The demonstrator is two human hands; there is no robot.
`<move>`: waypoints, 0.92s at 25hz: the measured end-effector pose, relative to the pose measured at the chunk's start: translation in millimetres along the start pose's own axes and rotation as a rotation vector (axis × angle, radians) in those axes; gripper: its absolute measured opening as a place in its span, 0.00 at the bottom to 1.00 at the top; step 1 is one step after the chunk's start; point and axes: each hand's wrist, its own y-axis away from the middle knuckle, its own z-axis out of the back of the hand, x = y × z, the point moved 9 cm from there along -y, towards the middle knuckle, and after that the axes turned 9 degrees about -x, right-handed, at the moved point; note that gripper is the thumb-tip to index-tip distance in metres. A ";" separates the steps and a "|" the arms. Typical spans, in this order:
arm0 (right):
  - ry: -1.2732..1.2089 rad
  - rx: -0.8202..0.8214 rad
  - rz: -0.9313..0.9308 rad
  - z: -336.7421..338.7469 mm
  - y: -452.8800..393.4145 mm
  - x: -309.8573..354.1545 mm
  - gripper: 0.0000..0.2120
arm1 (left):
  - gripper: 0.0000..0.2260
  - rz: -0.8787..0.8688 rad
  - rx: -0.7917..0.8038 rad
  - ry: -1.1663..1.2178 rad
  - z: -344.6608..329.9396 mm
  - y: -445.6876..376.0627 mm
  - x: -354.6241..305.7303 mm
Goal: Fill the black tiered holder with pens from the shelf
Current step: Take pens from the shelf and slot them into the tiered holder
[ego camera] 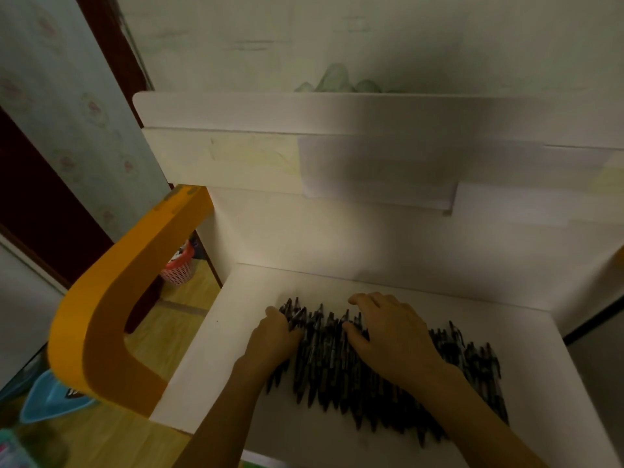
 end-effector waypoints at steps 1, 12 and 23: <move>0.004 -0.002 0.002 2.3 -1.7 0.3 0.23 | 0.14 -0.010 -0.006 -0.023 2.4 -0.5 -0.8; 0.088 -0.114 -0.028 48.6 4.5 14.4 0.23 | 0.07 -0.233 0.002 -0.070 37.3 8.5 -52.4; 0.323 -0.456 -0.269 211.9 95.1 -23.4 0.21 | 0.02 -0.657 0.090 0.290 43.9 101.8 -214.1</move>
